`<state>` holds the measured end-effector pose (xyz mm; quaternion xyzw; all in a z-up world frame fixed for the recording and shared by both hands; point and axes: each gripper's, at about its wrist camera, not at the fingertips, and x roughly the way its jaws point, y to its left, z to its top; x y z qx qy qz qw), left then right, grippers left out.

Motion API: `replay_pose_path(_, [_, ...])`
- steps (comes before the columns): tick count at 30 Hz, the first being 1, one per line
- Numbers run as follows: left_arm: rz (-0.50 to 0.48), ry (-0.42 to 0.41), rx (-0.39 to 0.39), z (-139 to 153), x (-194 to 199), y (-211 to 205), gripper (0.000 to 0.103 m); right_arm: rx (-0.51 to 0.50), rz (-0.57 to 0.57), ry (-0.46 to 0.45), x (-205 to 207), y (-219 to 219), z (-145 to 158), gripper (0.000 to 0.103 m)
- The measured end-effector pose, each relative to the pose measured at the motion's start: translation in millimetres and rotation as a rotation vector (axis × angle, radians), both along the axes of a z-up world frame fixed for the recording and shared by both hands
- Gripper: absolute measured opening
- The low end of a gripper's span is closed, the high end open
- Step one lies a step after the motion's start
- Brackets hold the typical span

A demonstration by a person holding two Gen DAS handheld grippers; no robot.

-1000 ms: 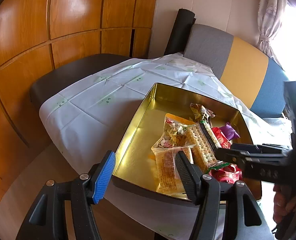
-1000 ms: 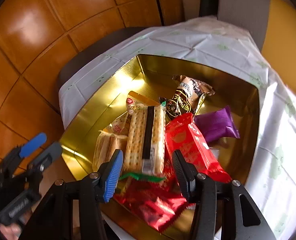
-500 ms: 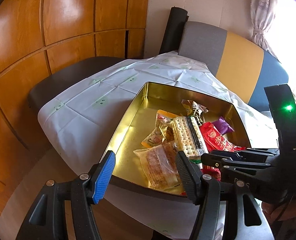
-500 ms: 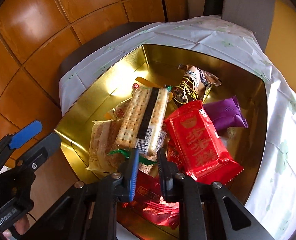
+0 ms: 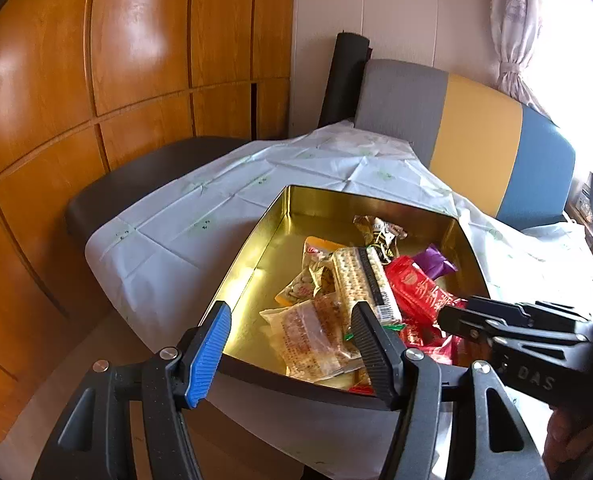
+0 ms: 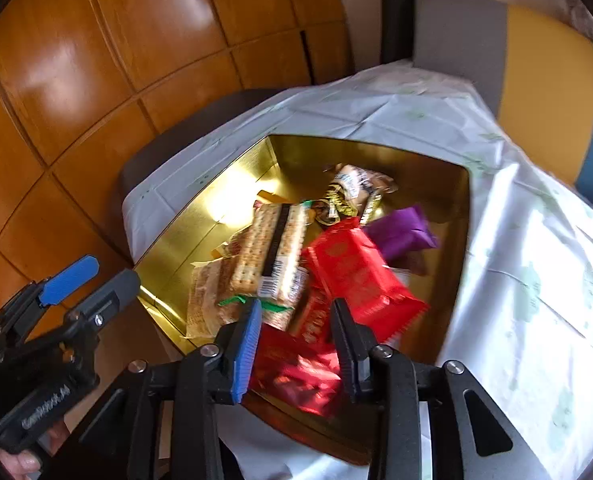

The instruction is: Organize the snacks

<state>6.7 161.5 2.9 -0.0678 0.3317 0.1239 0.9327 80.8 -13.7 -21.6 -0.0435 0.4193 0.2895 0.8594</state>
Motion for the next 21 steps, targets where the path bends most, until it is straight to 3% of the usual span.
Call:
replay_pose_path(2, [-0.003,-0.014,0.005,2,-3,-5,0.063,0.004,-0.032,-0.028,-7,-10,4,0.041])
replay_pose_path(5, [-0.009,-0.025,0.018,5,-5,-14,0.063,0.01,-0.093,-0.065,-20,-29,6,0.054])
replay_pose_path(10, [-0.035,-0.021,0.049,4,-8,-31,0.064,-0.009,-0.166,-0.112,-36,-51,6,0.061])
replay_pose_path(13, [-0.048,-0.022,0.061,4,-10,-41,0.07,-0.012,-0.199,-0.125,-41,-61,5,0.069])
replay_pose_path(21, [-0.047,-0.042,0.099,6,-14,-57,0.071,-0.027,-0.223,-0.15,-46,-70,4,0.078])
